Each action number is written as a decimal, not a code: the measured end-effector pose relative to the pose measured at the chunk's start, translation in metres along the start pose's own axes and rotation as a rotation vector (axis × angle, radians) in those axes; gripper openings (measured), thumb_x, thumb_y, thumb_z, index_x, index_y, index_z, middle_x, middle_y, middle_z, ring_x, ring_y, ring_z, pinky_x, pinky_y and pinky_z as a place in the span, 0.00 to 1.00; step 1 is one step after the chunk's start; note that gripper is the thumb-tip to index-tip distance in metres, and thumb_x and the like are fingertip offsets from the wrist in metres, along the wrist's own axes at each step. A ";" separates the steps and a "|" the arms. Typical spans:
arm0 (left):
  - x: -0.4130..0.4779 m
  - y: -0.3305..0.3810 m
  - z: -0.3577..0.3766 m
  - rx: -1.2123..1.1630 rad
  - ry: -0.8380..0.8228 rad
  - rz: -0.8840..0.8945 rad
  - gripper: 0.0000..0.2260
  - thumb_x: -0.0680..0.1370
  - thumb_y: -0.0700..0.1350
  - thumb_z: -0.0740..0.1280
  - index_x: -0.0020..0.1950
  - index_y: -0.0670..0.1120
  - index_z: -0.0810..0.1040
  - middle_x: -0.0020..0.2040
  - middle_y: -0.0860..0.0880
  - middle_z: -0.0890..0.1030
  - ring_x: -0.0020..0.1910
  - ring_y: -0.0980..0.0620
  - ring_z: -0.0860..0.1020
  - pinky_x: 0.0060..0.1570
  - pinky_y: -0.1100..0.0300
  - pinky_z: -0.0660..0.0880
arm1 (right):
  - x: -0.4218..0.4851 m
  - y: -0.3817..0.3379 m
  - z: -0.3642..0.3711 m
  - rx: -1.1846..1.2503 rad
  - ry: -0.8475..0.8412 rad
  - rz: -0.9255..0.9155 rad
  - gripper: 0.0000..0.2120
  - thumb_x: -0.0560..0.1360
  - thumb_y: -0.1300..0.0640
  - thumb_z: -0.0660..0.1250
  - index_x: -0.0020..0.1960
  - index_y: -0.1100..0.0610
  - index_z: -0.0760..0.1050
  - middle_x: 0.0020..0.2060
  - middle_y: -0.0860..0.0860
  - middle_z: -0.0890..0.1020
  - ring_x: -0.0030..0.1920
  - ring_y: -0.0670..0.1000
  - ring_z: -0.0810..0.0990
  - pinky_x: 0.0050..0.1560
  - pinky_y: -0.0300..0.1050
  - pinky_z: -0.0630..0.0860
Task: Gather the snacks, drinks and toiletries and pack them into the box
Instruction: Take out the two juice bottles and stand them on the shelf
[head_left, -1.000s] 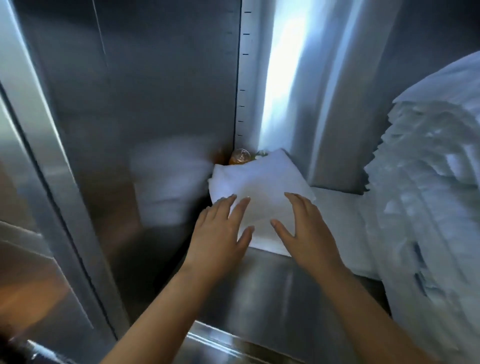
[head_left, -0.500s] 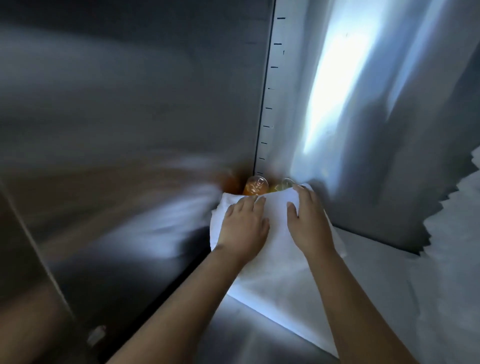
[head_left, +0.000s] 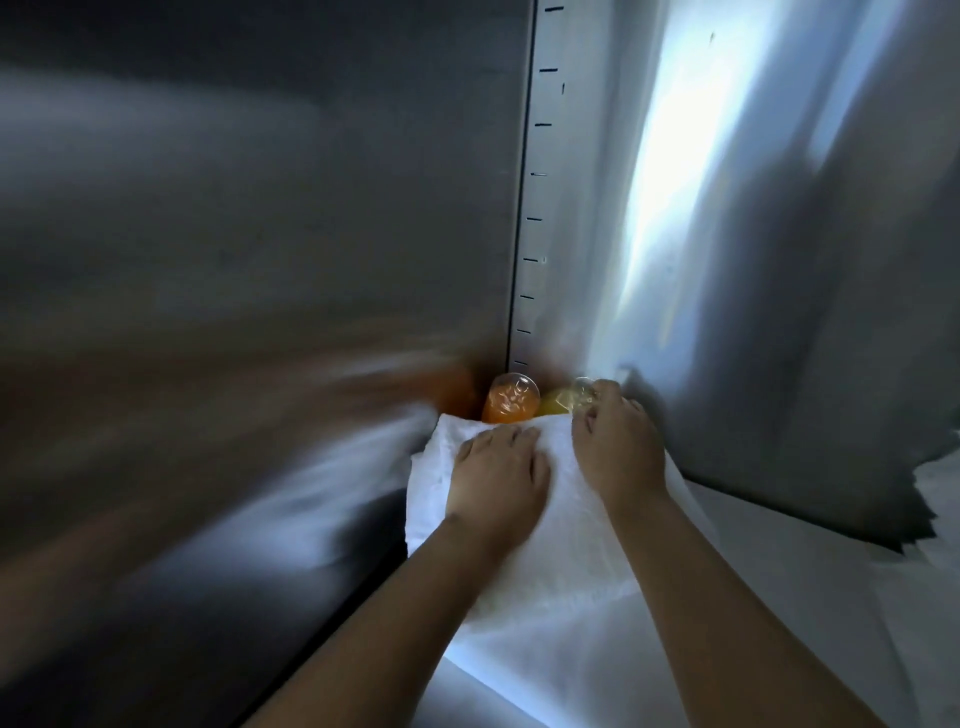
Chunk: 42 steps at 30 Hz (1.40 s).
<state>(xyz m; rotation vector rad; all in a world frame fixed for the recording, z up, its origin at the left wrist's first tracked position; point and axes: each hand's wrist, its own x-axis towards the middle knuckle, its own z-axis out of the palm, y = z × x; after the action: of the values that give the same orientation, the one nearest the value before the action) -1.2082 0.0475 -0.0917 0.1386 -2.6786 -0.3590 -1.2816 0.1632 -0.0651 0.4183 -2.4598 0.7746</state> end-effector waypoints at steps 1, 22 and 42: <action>0.005 0.000 -0.001 -0.009 -0.003 -0.006 0.18 0.81 0.50 0.50 0.68 0.48 0.70 0.65 0.49 0.74 0.62 0.49 0.71 0.61 0.54 0.66 | 0.004 0.001 0.000 0.003 0.001 0.023 0.14 0.75 0.57 0.64 0.59 0.60 0.72 0.48 0.57 0.81 0.52 0.57 0.78 0.45 0.42 0.70; 0.062 -0.001 0.013 -0.091 0.089 -0.262 0.31 0.76 0.52 0.63 0.75 0.47 0.56 0.72 0.47 0.61 0.66 0.44 0.65 0.61 0.50 0.65 | 0.042 0.015 0.019 -0.151 -0.123 0.109 0.24 0.73 0.47 0.65 0.65 0.57 0.70 0.60 0.55 0.76 0.60 0.56 0.73 0.54 0.46 0.72; 0.057 -0.004 0.019 -0.100 0.354 -0.164 0.21 0.79 0.48 0.60 0.71 0.45 0.64 0.73 0.45 0.64 0.66 0.44 0.66 0.59 0.50 0.65 | 0.026 0.004 0.012 0.095 0.210 -0.196 0.21 0.69 0.57 0.72 0.60 0.60 0.72 0.56 0.57 0.77 0.63 0.56 0.65 0.63 0.55 0.64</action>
<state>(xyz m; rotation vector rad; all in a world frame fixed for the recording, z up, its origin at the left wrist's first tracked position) -1.2676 0.0397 -0.0863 0.3580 -2.3010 -0.4707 -1.3091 0.1558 -0.0613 0.5740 -2.1571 0.8107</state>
